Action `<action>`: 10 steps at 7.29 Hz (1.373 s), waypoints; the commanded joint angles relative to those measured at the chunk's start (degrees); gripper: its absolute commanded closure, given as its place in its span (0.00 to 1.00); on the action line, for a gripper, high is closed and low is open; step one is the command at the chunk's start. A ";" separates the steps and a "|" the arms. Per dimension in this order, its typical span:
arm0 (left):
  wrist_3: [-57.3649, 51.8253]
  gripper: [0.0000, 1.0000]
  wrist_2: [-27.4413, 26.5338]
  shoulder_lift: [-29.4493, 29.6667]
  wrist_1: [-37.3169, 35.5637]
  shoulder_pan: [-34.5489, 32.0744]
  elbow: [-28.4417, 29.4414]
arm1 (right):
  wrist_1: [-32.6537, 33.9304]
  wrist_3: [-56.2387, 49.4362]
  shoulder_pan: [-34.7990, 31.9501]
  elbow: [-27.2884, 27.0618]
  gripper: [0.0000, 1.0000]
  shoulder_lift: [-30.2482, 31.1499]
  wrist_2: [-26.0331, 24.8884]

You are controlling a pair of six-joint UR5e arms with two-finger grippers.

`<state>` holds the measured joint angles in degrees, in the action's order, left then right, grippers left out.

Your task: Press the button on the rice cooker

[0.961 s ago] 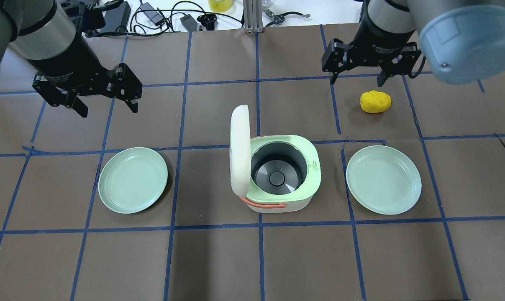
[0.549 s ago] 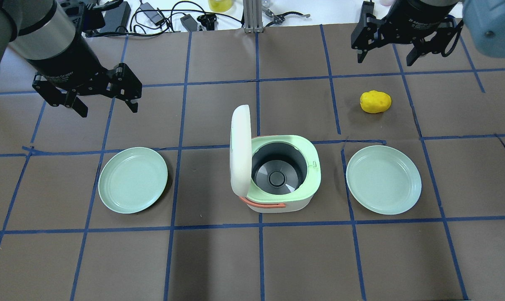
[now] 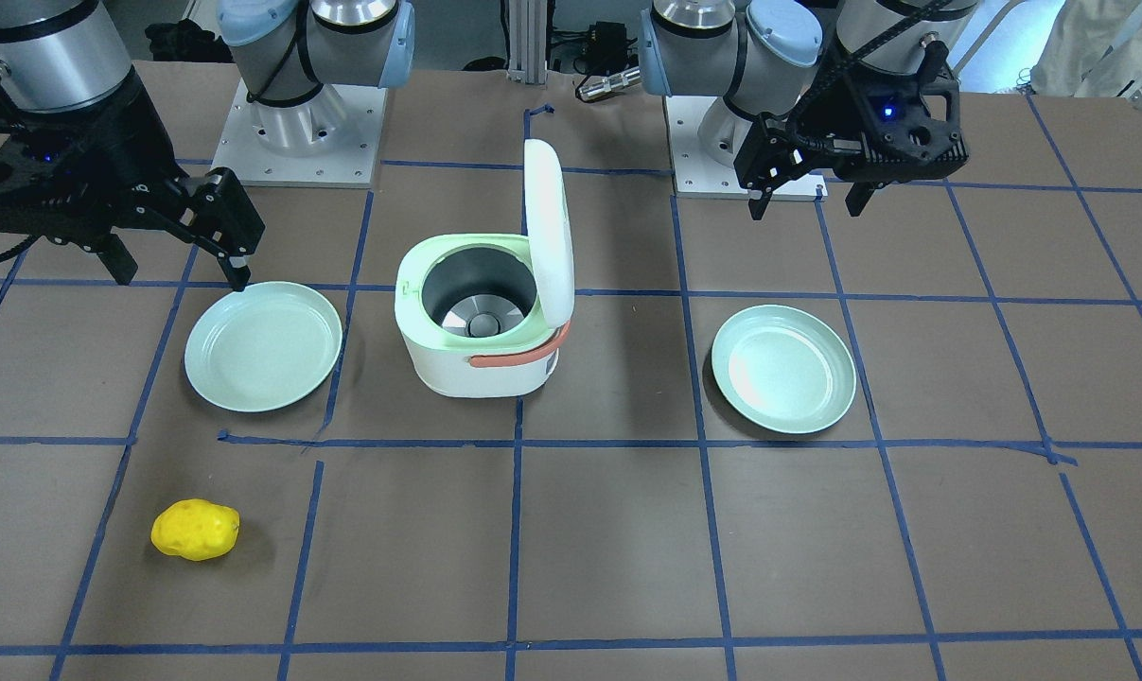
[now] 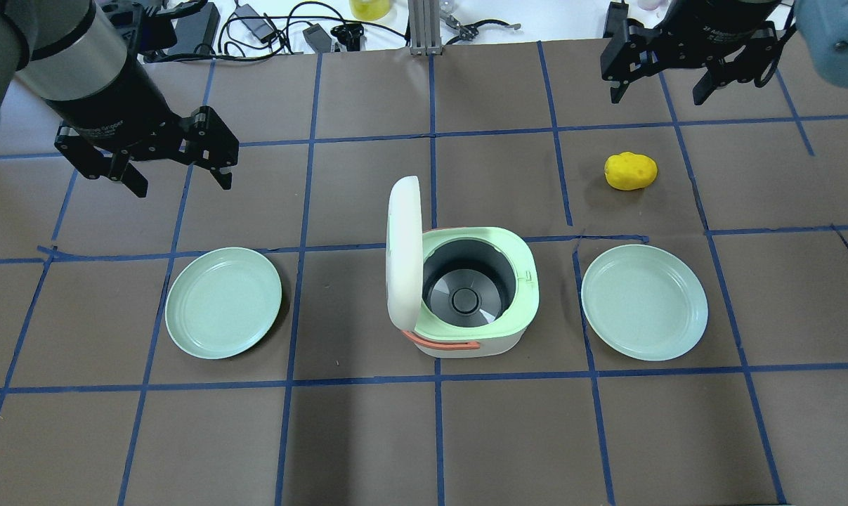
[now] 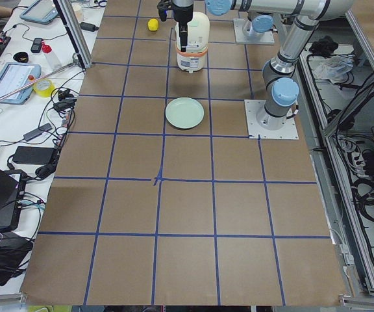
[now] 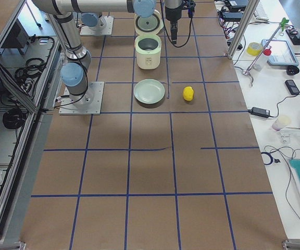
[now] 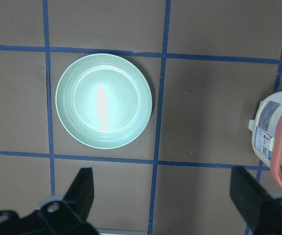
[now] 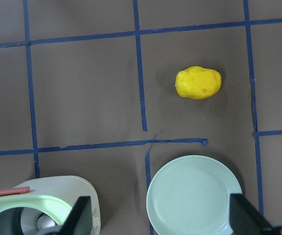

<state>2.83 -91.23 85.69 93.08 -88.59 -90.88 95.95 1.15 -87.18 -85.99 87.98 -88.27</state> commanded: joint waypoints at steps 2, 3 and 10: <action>0.07 0.00 0.00 0.00 0.00 0.00 0.00 | -2.61 -4.19 -0.36 0.12 0.00 0.26 -0.32; -0.02 0.00 0.00 0.00 0.00 0.00 0.00 | -2.61 -4.22 -0.27 0.12 0.00 0.26 -0.41; 0.07 0.00 0.00 0.00 0.00 0.00 0.00 | -8.06 -3.78 -0.36 3.55 0.00 -0.35 -2.79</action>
<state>2.85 -91.23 85.69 93.08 -88.59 -90.88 88.01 -2.64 -87.54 -82.42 87.62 -91.08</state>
